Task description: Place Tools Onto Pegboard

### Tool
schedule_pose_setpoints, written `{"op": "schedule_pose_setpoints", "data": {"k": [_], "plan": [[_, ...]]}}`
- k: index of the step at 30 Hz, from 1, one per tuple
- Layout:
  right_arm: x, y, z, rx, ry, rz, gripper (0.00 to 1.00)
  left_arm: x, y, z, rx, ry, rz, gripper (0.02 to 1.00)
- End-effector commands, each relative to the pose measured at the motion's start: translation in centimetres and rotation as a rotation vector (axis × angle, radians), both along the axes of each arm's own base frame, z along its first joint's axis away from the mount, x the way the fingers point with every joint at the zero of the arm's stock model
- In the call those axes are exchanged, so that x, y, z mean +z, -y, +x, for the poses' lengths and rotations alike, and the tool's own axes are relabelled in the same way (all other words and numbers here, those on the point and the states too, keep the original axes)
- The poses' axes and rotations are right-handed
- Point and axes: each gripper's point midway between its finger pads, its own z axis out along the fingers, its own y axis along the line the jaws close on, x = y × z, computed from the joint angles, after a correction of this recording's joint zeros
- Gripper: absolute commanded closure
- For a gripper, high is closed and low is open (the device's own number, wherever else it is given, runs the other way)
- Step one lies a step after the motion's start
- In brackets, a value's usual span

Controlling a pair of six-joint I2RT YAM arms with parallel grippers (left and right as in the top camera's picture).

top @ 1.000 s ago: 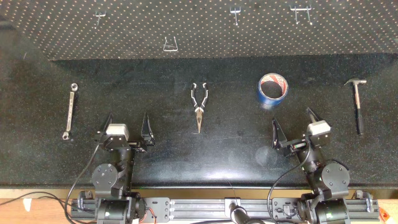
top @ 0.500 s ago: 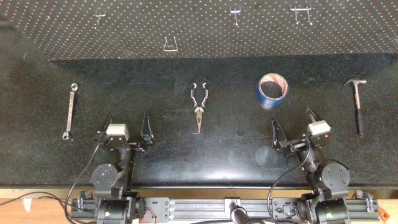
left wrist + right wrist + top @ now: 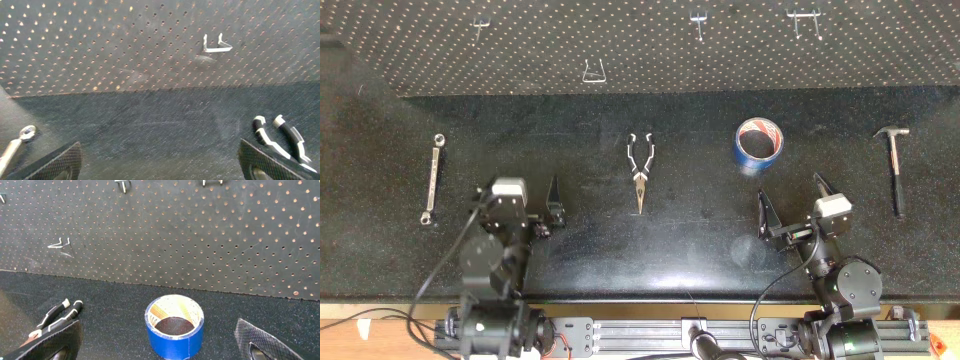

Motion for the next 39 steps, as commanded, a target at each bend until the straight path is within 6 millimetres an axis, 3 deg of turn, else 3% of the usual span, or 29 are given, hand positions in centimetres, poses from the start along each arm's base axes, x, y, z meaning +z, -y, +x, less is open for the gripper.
{"op": "schedule_pose_setpoints", "data": {"k": [1, 6, 9, 14, 20, 25, 31, 39], "plan": [[-0.1, 0.0, 0.0, -0.002, 0.0, 0.007, 0.003, 3.0, -3.6, 1.5, 0.159, -0.12, 0.142, 0.023], [-0.1, 0.0, 0.0, -0.002, 0.0, 0.007, 0.003, 1.8, -8.5, 1.2, 0.34, -0.437, 0.182, 0.023], [-0.1, 0.0, 0.0, -0.002, 0.0, 0.007, 0.003, 2.1, -11.3, 0.1, 0.426, -0.596, 0.156, 0.023], [-0.1, 0.0, 0.0, -0.002, 0.0, 0.007, 0.001, 3.1, -15.1, -1.8, 0.552, -0.705, 0.099, 0.025], [-0.1, 0.0, 0.0, -0.002, 0.0, 0.007, 0.001, 1.8, -16.4, -4.1, 0.392, -0.776, 0.078, 0.025], [-0.1, 0.0, 0.0, -0.002, 0.0, 0.007, 0.003, -2.0, -17.2, -5.4, 0.234, -0.976, 0.142, 0.025], [-0.1, 0.0, 0.0, -0.003, 0.0, 0.007, 0.003, -5.3, -17.7, -3.6, 0.132, -1.094, 0.052, 0.023], [-0.1, 0.0, 0.0, -0.003, 0.0, 0.007, 0.001, -6.5, -21.0, 0.7, 0.128, -1.129, -0.009, 0.025]]}}
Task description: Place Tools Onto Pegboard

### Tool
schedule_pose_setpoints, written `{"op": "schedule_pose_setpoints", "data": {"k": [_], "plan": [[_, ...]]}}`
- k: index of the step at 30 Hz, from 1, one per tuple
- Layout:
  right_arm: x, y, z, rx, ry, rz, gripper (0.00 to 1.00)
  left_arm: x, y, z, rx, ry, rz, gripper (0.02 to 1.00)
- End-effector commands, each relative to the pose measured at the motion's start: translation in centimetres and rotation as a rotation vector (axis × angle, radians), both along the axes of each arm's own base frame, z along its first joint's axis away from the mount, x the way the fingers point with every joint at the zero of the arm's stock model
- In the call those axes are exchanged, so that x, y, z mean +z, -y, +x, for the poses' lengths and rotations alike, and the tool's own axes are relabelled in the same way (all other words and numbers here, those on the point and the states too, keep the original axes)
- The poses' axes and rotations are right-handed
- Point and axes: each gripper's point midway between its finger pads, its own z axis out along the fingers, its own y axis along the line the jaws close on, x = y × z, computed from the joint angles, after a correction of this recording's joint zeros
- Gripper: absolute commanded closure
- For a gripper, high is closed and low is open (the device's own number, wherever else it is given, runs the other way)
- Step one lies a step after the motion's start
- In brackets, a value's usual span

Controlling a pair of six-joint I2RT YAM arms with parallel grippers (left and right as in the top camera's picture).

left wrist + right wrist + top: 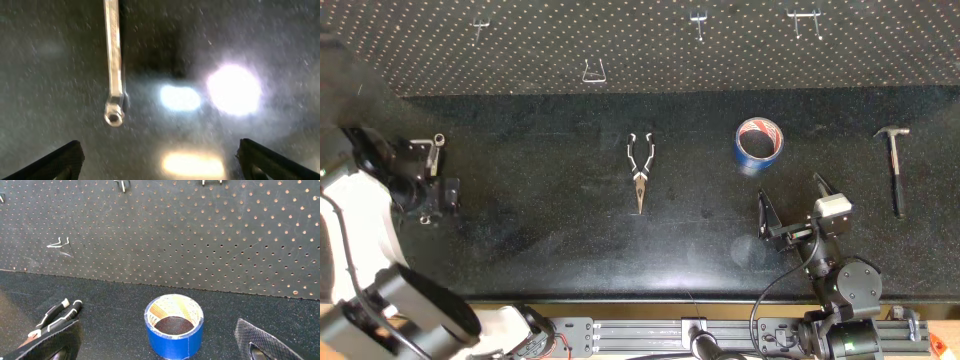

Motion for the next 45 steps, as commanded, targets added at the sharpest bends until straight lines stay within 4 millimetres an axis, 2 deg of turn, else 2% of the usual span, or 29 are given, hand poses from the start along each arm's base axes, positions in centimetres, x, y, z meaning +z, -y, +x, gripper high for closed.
{"op": "schedule_pose_setpoints", "data": {"k": [1, 5, 9, 13, 21, 31, 39, 45], "plan": [[0.0, 0.0, 0.0, 0.0, 0.001, 0.007, 0.001, 0.4, -2.3, 3.3, 0.02, 0.033, -0.008, 0.025], [0.0, 0.0, 0.0, 0.0, 0.001, 0.007, 0.003, 0.1, -3.2, 4.7, 0.018, 0.039, -0.018, 0.025], [0.0, 0.0, 0.0, 0.0, 0.001, 0.007, 0.005, -1.1, -4.0, 5.9, 0.018, 0.034, -0.031, 0.025], [0.0, 0.0, 0.0, -0.001, 0.001, 0.007, 0.003, -2.4, -4.1, 7.0, 0.012, 0.042, -0.071, 0.023], [0.0, 0.0, 0.0, -0.001, 0.001, 0.007, 0.003, -5.8, -4.2, 7.1, 0.038, -0.016, -0.12, 0.025], [0.0, 0.0, 0.0, -0.001, 0.001, 0.007, 0.003, -6.4, -5.5, 8.1, 0.042, -0.023, -0.099, 0.023], [0.0, 0.0, 0.0, 0.0, 0.001, 0.007, 0.003, -7.5, -5.5, 8.0, 0.039, -0.046, -0.105, 0.023], [0.0, 0.0, 0.0, 0.0, 0.001, 0.007, 0.003, -7.5, -5.9, 7.6, 0.016, -0.07, -0.08, 0.023]]}}
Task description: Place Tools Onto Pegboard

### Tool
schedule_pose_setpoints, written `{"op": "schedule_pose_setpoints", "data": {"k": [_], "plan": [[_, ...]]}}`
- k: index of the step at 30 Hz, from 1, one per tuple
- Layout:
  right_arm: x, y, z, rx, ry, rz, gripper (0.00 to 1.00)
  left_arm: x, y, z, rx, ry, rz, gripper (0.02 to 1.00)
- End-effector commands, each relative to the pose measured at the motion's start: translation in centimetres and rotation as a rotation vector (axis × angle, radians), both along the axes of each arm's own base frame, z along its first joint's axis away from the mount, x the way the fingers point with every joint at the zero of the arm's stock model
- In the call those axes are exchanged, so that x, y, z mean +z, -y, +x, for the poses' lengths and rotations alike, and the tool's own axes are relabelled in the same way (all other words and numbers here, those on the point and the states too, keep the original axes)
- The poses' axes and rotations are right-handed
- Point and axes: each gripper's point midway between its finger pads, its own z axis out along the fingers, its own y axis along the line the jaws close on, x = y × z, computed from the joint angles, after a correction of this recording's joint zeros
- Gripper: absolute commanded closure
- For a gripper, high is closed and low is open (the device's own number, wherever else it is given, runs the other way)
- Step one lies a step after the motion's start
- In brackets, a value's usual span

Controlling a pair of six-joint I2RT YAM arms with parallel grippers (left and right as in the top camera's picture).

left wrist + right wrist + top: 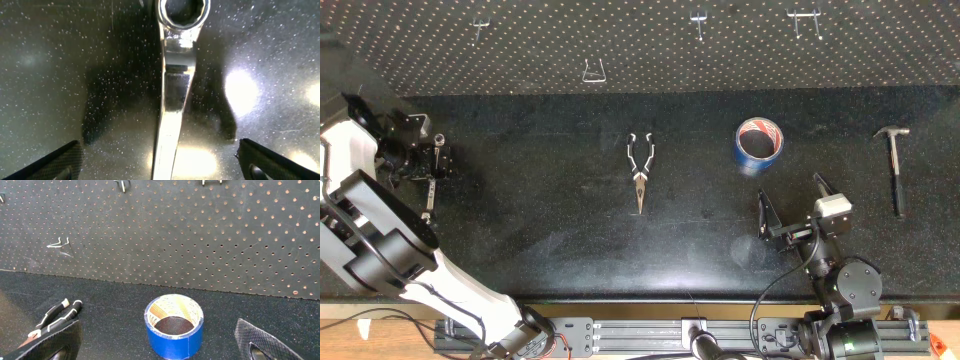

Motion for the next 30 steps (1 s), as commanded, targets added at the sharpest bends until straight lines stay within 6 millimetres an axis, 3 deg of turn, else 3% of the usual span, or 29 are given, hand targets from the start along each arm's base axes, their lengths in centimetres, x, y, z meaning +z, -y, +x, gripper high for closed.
{"op": "schedule_pose_setpoints", "data": {"k": [1, 27, 28, 30], "plan": [[0.0, 0.0, 0.0, 0.0, 0.001, 0.007, 0.003, -0.4, -0.7, -0.1, -0.01, -0.027, 0.025, 0.025], [0.0, 0.0, 0.0, -0.001, 0.001, 0.007, 0.003, -1.1, 0.3, 0.2, -0.073, -0.047, 0.011, 0.023], [0.0, 0.0, 0.0, -0.001, 0.001, 0.007, 0.003, -1.1, 0.3, 0.2, -0.073, -0.047, 0.011, 0.115], [0.0, 0.0, 0.0, -0.001, 0.001, 0.007, 0.003, -1.1, 0.3, 0.2, -0.073, -0.046, 0.011, 0.509]]}}
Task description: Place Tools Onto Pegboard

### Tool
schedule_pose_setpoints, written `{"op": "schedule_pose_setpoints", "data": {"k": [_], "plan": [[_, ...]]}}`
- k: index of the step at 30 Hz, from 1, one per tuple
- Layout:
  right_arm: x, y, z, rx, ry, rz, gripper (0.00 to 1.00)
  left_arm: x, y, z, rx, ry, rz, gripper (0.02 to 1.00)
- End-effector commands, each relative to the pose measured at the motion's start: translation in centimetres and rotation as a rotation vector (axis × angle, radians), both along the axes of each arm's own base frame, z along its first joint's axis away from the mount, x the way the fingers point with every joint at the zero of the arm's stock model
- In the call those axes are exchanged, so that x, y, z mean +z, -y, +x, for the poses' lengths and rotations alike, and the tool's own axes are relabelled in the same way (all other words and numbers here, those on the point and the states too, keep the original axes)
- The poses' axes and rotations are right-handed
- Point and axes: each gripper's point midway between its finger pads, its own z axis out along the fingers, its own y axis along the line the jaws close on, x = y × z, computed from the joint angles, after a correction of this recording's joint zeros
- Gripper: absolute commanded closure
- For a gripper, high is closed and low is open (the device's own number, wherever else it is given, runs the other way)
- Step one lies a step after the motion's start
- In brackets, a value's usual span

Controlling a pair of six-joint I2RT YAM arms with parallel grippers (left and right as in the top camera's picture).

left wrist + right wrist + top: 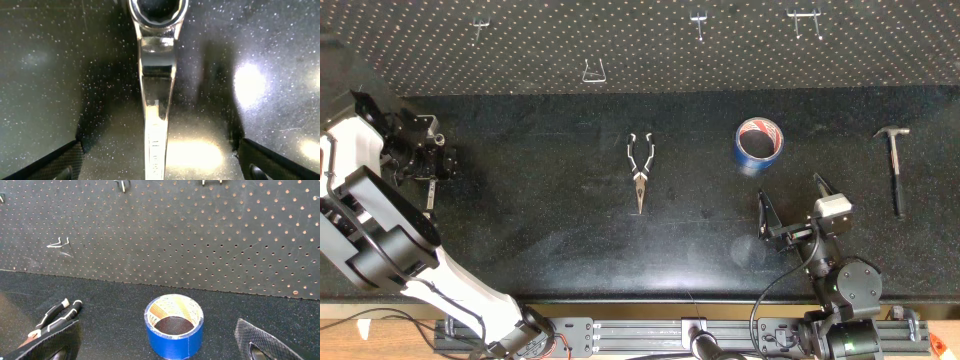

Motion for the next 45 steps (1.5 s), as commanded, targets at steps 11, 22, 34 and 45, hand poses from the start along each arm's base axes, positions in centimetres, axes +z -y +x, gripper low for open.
{"op": "schedule_pose_setpoints", "data": {"k": [11, 22, 34, 45], "plan": [[0.0, 0.0, 0.0, 0.0, 0.001, 0.007, 0.003, 0.9, 0.4, 1.1, -0.004, 0.047, -0.018, 0.989], [0.0, 0.0, 0.0, -0.001, 0.001, 0.007, 0.003, 10.4, 2.2, 2.1, 0.071, 0.383, 0.095, 0.991], [0.0, 0.0, 0.0, 0.0, 0.001, 0.007, 0.001, 18.5, 17.5, 4.9, -0.222, 0.843, 0.054, 0.991], [0.0, 0.0, 0.0, 0.0, 0.001, 0.007, 0.001, 20.0, 20.4, 8.5, -0.162, 1.022, 0.139, 0.991]]}}
